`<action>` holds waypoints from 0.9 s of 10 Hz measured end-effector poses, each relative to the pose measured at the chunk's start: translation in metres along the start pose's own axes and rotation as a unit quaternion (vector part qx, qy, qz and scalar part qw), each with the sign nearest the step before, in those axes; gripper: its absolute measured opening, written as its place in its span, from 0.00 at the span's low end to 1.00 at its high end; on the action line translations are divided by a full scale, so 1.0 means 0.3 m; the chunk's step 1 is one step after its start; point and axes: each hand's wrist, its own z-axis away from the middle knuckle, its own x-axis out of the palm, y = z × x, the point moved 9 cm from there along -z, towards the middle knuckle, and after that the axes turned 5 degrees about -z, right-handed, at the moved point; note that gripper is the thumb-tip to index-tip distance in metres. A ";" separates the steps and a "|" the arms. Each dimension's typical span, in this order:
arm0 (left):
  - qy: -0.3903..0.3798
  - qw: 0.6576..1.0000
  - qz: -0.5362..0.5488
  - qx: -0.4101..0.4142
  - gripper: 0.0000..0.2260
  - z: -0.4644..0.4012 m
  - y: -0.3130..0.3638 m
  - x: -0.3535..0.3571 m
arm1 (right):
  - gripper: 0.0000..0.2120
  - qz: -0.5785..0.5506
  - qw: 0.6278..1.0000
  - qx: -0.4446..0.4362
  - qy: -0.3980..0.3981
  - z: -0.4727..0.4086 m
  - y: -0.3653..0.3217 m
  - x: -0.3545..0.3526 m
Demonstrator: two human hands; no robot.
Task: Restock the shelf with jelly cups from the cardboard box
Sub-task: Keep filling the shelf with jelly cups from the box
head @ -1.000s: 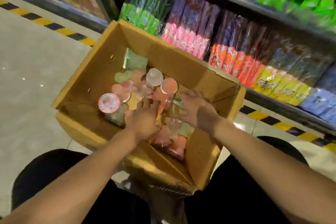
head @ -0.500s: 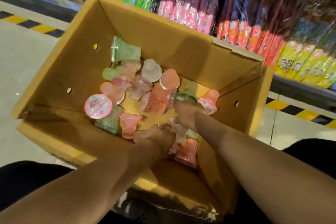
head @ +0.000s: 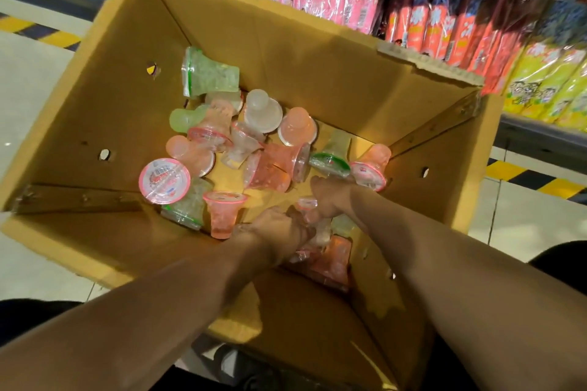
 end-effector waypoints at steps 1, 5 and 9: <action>0.003 0.998 0.061 -0.033 0.14 0.009 -0.060 0.021 | 0.40 -0.006 1.000 0.002 -0.024 -0.018 -0.008 0.000; 0.014 0.951 0.279 -0.133 0.08 0.012 -0.198 0.084 | 0.38 -0.012 0.993 0.025 -0.111 -0.037 -0.030 0.032; 0.046 0.868 0.459 -0.182 0.04 0.083 -0.290 0.140 | 0.46 -0.083 0.996 -0.034 -0.017 0.028 -0.038 -0.053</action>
